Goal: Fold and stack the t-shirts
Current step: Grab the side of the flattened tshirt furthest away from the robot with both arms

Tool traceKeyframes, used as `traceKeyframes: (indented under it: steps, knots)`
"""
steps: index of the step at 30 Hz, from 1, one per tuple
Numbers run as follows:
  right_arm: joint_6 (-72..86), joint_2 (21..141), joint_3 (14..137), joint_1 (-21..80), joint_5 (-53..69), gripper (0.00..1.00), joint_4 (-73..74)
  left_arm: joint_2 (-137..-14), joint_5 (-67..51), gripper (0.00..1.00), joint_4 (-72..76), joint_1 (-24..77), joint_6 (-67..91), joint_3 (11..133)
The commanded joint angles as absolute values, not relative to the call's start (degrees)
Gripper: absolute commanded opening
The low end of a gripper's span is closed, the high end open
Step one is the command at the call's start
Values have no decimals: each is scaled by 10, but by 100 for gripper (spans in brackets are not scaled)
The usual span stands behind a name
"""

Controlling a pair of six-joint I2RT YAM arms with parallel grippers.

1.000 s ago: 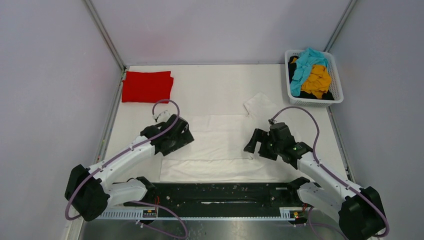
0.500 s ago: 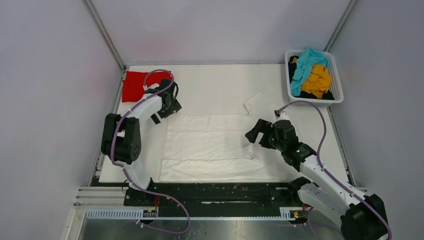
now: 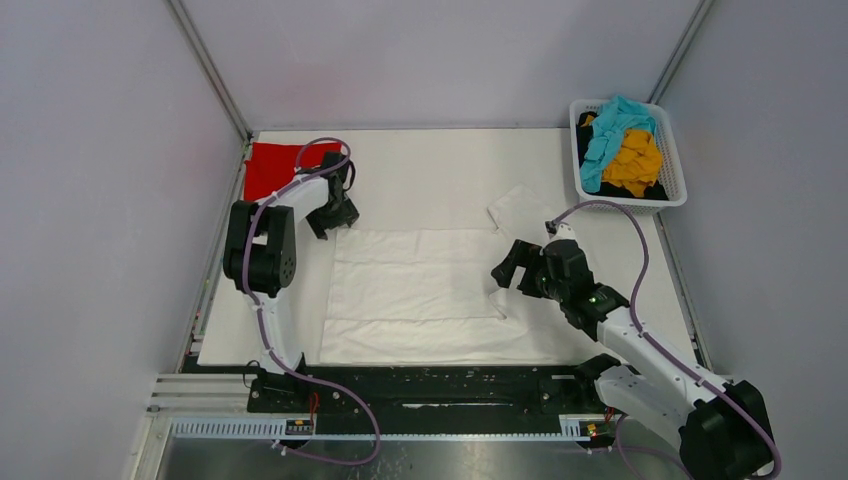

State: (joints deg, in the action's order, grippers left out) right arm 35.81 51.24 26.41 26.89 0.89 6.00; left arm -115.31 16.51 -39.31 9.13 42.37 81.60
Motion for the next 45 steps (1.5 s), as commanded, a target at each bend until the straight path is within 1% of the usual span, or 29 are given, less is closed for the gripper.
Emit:
traceKeyframes:
  steps: [1, 6, 10, 12, 13, 15, 16, 22, 25, 33, 36, 40, 45]
  knots:
    - [346, 518, 277, 271, -14, 99, 58, -1126, 152, 62, -398, 93, 418, 784]
    - [338, 518, 289, 271, -31, 99, 67, -1122, 152, 44, -409, 93, 418, 776]
    - [335, 518, 300, 271, -77, 99, 85, -1114, 147, 35, -410, 93, 420, 763]
    - [353, 523, 302, 270, -105, 100, 89, -1111, 144, 28, -407, 93, 421, 758]
    - [359, 529, 305, 269, -120, 100, 89, -1110, 141, 22, -405, 93, 419, 757]
    - [362, 549, 325, 260, -131, 100, 94, -1109, 136, 4, -401, 93, 415, 757]
    - [361, 562, 340, 255, -129, 99, 100, -1109, 132, 0, -400, 93, 412, 756]
    - [345, 670, 445, 206, -93, 99, 165, -1078, 130, 0, -384, 93, 406, 740]
    - [334, 709, 479, 198, -82, 99, 167, -1050, 125, 0, -369, 93, 397, 728]
    - [293, 836, 611, 164, -129, 100, 182, -974, 79, 0, -324, 93, 388, 668]
    - [299, 909, 680, 148, -141, 99, 196, -966, 69, 0, -322, 94, 388, 658]
    - [320, 1019, 780, 123, -106, 100, 216, -964, 54, 0, -318, 94, 388, 648]
    - [308, 1159, 945, 107, -79, 99, 273, -961, 44, 0, -316, 96, 389, 644]
